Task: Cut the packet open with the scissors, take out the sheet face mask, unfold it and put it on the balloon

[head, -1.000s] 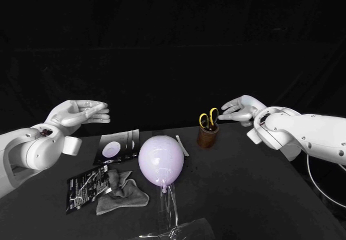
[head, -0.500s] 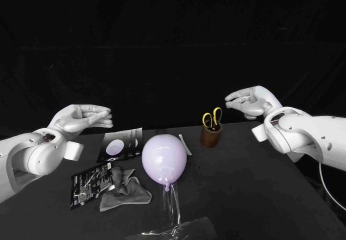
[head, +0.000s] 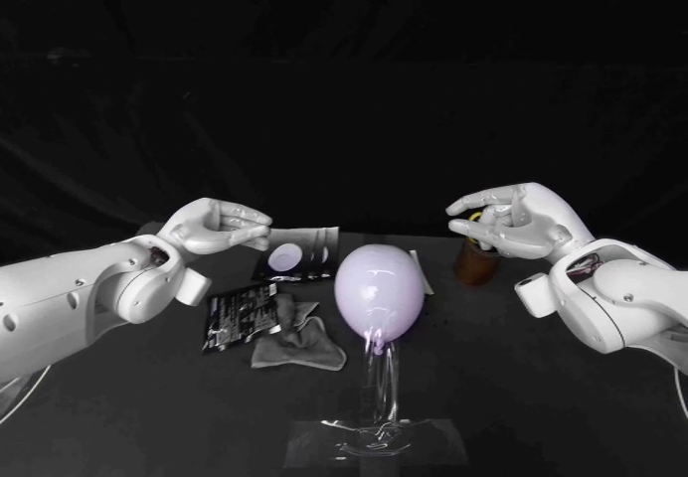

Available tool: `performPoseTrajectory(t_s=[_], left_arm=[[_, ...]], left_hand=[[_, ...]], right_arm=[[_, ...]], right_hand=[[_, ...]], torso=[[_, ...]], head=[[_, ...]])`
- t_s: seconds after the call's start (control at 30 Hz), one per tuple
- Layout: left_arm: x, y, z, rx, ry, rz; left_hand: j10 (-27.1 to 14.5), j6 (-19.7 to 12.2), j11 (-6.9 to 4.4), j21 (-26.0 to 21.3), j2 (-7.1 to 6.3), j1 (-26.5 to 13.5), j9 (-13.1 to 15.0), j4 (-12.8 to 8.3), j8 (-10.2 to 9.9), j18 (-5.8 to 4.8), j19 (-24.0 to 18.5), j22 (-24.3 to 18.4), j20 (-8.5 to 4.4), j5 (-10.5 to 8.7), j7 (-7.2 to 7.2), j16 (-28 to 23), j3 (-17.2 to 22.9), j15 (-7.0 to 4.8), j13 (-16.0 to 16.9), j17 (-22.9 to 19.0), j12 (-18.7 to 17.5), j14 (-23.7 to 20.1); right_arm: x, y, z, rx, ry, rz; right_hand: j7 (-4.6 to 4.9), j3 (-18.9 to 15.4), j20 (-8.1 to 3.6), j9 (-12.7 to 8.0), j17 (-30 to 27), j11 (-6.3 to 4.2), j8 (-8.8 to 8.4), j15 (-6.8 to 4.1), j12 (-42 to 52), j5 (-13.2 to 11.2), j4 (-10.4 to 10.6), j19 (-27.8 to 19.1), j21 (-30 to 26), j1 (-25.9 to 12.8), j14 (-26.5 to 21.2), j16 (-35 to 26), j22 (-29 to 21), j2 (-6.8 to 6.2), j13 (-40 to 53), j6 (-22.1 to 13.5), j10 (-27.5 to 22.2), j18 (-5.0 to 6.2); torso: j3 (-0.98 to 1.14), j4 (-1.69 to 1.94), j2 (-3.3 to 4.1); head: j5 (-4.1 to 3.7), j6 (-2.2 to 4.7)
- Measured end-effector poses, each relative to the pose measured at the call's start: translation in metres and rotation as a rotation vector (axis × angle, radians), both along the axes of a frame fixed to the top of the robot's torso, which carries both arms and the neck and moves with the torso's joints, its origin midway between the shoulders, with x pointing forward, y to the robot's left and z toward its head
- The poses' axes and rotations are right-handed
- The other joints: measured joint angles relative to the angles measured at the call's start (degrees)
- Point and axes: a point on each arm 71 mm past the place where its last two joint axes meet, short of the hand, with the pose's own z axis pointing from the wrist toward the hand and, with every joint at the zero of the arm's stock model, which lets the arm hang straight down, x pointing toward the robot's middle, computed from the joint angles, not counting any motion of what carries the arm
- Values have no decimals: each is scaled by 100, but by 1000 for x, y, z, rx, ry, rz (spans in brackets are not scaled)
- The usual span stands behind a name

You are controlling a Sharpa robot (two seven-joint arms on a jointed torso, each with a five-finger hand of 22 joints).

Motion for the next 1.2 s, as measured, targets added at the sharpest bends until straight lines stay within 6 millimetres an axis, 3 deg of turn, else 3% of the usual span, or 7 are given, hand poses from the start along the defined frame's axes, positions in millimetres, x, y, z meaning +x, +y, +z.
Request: performPoseTrajectory(t_s=[0.17, 0.4, 0.6, 0.67, 0.83, 1.07, 1.2], left_arm=[[-11, 7, -8, 103, -30, -5], [-23, 11, -26, 260, -72, -7], [-33, 16, -45, 405, -109, -11], [-35, 17, -50, 447, -124, -16], [-37, 18, -59, 555, -167, -33], [-35, 16, -66, 679, -185, -57], [-35, 14, -69, 725, -181, -66]], left_hand=[[-258, -121, 96, -270, -114, -115, -25, 2, -53, -3, -387, -128, 146, 0, 81, -217, -126, 127, 0, -63, 0, -369], [-729, -278, 237, -682, -122, -184, -44, 3, -120, -69, -1010, -185, 284, 0, 112, -557, -497, 320, 1, -214, 0, -978], [-989, -406, 309, -993, -122, -184, -58, 25, -156, -243, -1630, -214, 296, 0, 77, -741, -831, 432, 1, -332, 0, -1268], [-1154, -551, 376, -1177, -138, -167, -84, 41, -234, -414, -2097, -246, 299, 0, 53, -785, -1018, 492, 1, -384, 0, -1390], [-1487, -857, 458, -1356, -278, -76, -165, 64, -381, -546, -2556, -267, 305, 0, -172, -808, -1395, 572, 1, -585, 0, -1969], [-2870, -1984, 231, -1511, -722, -161, -492, 72, -731, -548, -2952, -299, 316, 0, -713, -881, -2001, 765, -63, -975, -67, -3270], [-3440, -2139, 119, -1599, -766, -205, -528, 79, -748, -548, -3159, -318, 316, 0, -771, -902, -2071, 710, -85, -1099, -102, -3709]], right_arm=[[-3, 33, -12, -61, 22, 92], [-2, 58, -23, -145, 27, 150], [-2, 65, -25, -203, 3, 167], [-2, 65, -26, -215, -5, 169], [-2, 65, -26, -241, -22, 170], [-3, 63, -25, -258, -42, 168], [-4, 62, -23, -261, -50, 165]], right_hand=[[-1, -32, 0, 46, 438, 0, 0, 35, 1197, 0, 114, 0, 120, -44, 9, 197, 0, 45, 1371, 1, 81, -87], [-2, -20, 0, 55, 471, 5, -22, 44, 1256, -24, 135, -1, 121, -44, 1, 198, -2, 45, 1491, 2, 76, -87], [15, -13, 3, 55, 471, 33, -49, 44, 1256, -24, 142, 0, 121, -44, 0, 198, -5, 45, 1497, -32, 48, -88], [15, -13, 19, 55, 471, 33, -49, 44, 1256, -24, 142, 15, 121, -44, 0, 197, -4, 45, 1498, -32, 48, -87], [15, -13, 24, 54, 470, 34, -49, 44, 1255, -26, 142, 19, 121, -44, 0, 197, -3, 45, 1508, -32, 47, -87], [15, -13, 24, 53, 430, 32, -49, 53, 1202, -45, 142, 18, 92, -44, -9, 196, -1, 45, 1453, -33, 8, -87], [15, -13, 24, 52, 425, 33, -49, 53, 1202, -45, 142, 18, 91, -44, -10, 195, 0, 45, 1449, -33, 8, -88]], torso=[[-4, 23, -5], [-15, 52, -8], [-19, 57, -8], [-19, 55, -8], [-18, 45, -14], [-9, 29, -16], [-6, 26, -14]], head=[[395, -174], [715, -317], [844, -360], [876, -365], [938, -367], [962, -384], [960, -368]])
